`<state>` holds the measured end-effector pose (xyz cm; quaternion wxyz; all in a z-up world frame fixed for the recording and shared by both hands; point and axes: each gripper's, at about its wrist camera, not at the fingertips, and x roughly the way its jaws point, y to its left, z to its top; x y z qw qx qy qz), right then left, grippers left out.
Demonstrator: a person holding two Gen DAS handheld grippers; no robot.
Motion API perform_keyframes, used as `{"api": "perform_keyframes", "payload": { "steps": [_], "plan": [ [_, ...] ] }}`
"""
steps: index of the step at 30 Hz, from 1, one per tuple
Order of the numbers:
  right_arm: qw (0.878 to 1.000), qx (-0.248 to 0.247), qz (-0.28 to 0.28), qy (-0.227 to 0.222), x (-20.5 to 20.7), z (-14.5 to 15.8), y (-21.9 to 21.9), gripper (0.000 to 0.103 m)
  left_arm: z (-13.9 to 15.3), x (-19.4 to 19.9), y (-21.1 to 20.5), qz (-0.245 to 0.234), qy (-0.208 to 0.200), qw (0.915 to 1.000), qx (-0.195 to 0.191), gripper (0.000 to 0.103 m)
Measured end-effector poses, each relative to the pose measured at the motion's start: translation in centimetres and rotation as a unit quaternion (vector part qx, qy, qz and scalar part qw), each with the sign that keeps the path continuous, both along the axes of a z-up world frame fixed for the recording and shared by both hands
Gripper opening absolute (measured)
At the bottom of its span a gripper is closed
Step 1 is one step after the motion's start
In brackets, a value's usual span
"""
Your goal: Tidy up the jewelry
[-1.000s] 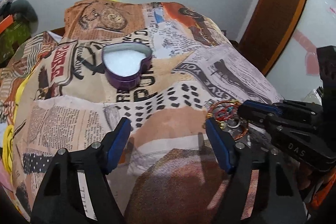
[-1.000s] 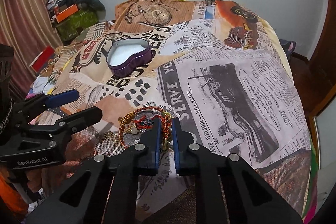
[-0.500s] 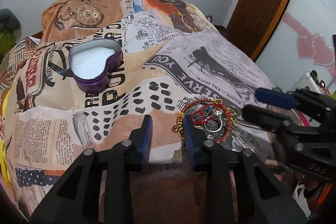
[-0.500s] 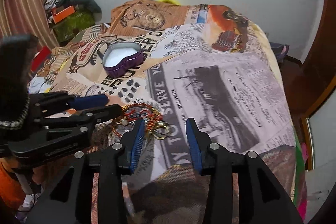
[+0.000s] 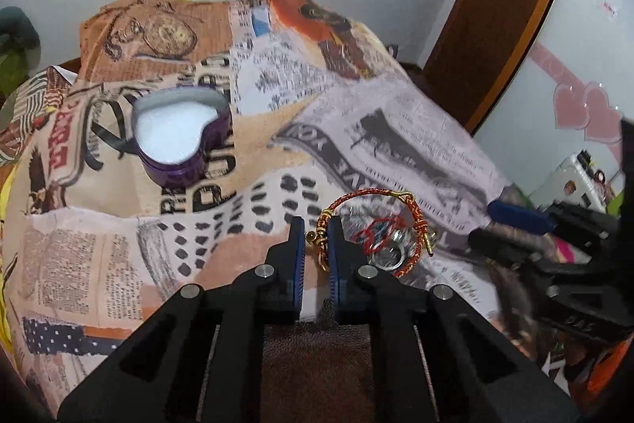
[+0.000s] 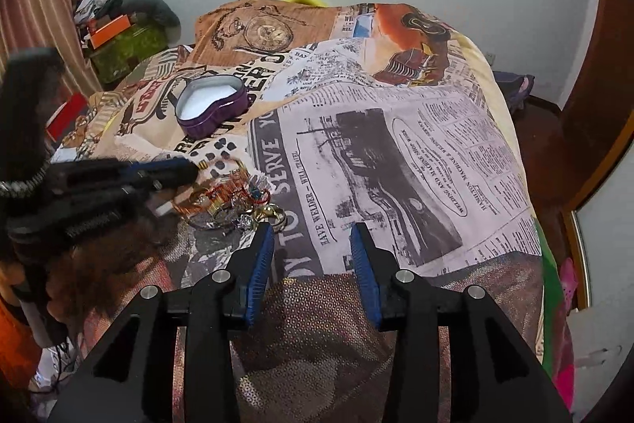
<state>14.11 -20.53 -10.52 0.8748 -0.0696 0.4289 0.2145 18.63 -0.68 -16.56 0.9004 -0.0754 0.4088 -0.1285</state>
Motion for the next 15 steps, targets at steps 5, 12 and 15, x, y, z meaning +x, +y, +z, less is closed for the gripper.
{"api": "perform_keyframes", "payload": {
  "steps": [5,12,15],
  "plan": [
    [1.0,0.006,0.012,0.011,0.2,-0.2,0.3,0.037,1.4,-0.9,0.9,0.009,-0.02,0.9998,-0.001,0.009],
    [0.999,0.009,0.035,0.026,1.1,-1.1,1.8,0.037,0.6,-1.7,2.3,0.02,-0.012,0.9997,-0.002,0.009],
    [0.999,-0.001,0.041,0.031,1.5,-1.6,2.4,0.037,0.1,-1.8,2.6,0.024,-0.007,0.9997,-0.003,0.009]
  ]
}}
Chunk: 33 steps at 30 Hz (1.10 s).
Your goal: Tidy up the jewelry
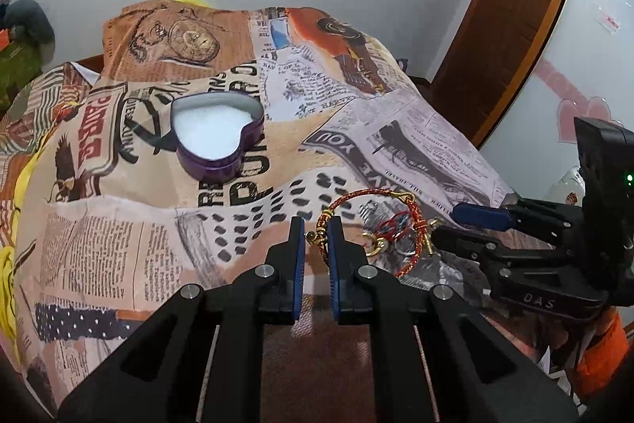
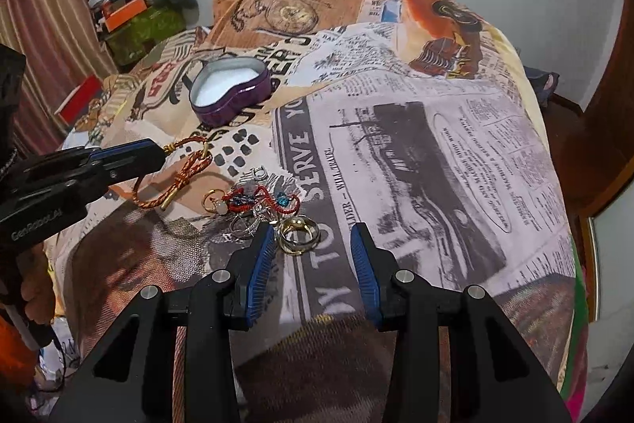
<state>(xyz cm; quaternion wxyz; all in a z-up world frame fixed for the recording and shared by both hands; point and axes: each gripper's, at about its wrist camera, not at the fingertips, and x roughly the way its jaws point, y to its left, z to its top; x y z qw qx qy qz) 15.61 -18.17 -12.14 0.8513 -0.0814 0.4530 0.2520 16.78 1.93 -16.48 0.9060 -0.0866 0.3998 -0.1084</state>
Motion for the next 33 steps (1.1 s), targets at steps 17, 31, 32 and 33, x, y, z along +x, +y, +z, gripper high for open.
{"api": "perform_keyframes", "payload": {
  "steps": [17,31,32,33],
  "plan": [
    [1.0,0.003,-0.005,-0.029,-0.2,1.7,-0.1,0.02,1.7,-1.1,0.4,0.011,-0.026,0.9996,0.006,0.009],
    [0.996,0.037,-0.002,-0.084,0.1,6.3,1.8,0.02,5.3,-1.3,3.4,0.054,-0.078,0.995,0.029,0.009],
    [0.995,0.038,0.0,-0.087,0.2,6.5,2.0,0.02,5.5,-1.1,3.7,0.058,-0.082,0.9945,0.031,0.009],
    [0.995,0.039,0.002,-0.091,0.3,6.8,2.3,0.02,5.6,-1.0,3.9,0.059,-0.084,0.9942,0.033,0.009]
  ]
}}
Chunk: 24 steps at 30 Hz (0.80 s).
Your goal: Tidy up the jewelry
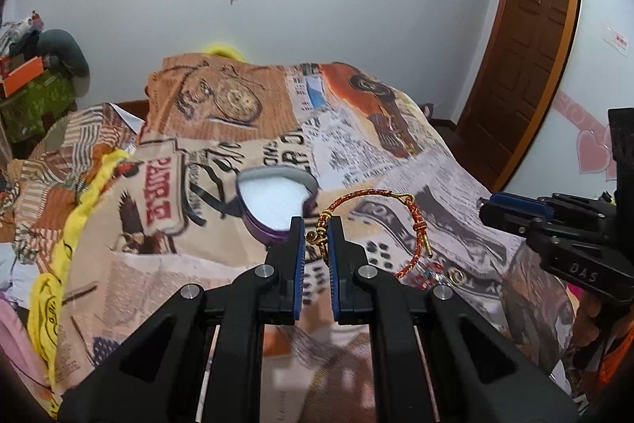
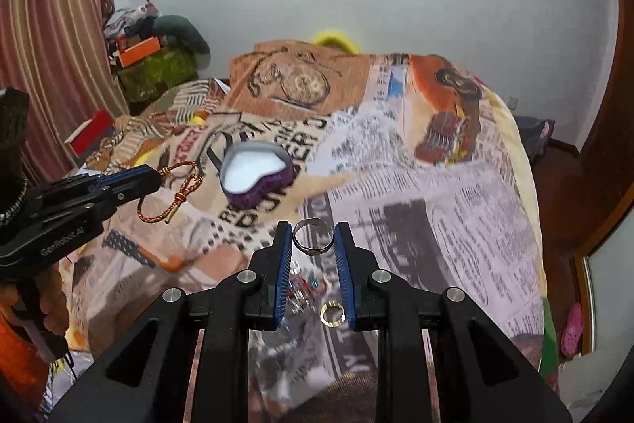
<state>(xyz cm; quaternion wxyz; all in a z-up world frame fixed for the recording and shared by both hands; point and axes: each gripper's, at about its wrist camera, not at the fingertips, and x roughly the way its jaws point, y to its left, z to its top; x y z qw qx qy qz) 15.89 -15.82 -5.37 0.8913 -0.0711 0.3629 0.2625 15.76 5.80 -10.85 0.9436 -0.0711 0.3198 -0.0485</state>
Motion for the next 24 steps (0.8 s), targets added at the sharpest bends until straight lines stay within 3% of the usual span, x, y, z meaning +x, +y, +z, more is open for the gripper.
{"api": "perform_keyframes", "payload": {
  "steps": [14,24],
  "plan": [
    [0.999,0.009,0.027,-0.028,2.3,1.6,4.0,0.02,0.2,4.4,2.7,0.022,-0.008,0.9997,0.012,0.009],
    [0.999,-0.011,0.039,-0.026,5.8,0.8,7.2,0.02,-1.7,9.2,3.8,0.024,0.013,0.9983,0.051,0.009]
  ]
}}
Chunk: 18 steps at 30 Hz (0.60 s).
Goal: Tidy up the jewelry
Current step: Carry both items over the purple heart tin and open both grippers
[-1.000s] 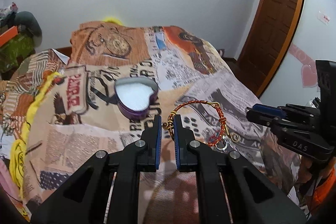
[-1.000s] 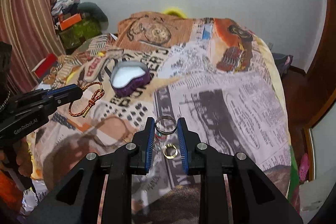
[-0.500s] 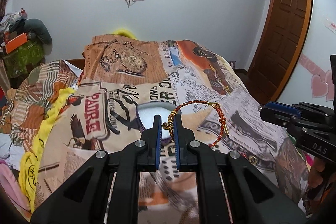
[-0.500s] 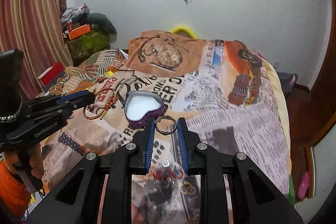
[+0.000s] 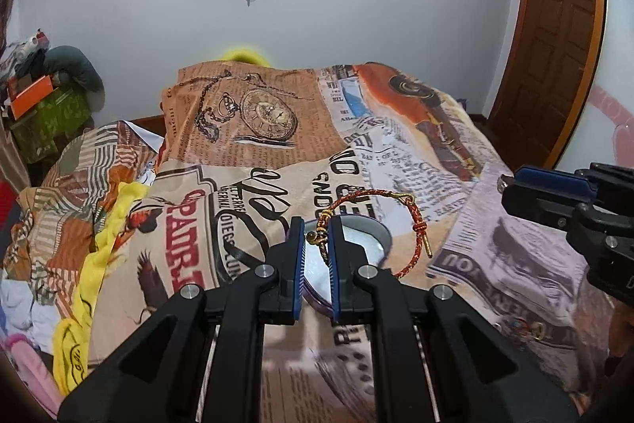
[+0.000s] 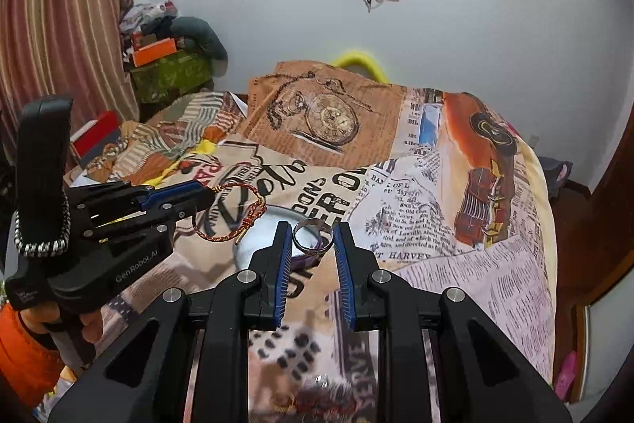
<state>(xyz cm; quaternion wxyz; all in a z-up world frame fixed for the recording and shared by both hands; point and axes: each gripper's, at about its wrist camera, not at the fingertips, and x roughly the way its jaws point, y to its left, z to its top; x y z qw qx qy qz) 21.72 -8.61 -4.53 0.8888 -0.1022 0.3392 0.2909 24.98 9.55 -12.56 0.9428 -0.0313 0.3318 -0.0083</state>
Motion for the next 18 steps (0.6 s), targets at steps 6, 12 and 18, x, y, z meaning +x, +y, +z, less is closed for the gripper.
{"api": "perform_keyframes", "payload": {
  "steps": [6,12,18],
  "plan": [
    [0.999,-0.005,0.004,0.036,2.6,-1.3,1.4,0.02,-2.1,3.0,0.3,-0.014,0.035,0.9993,-0.001,0.009],
    [0.996,-0.004,0.018,0.086,4.8,-2.9,2.6,0.02,-4.3,5.1,0.6,-0.033,0.076,0.9966,-0.004,0.009],
    [0.991,-0.001,0.031,0.132,6.2,-4.3,3.5,0.02,-5.4,6.2,0.6,-0.044,0.097,0.9943,-0.005,0.009]
  ]
}}
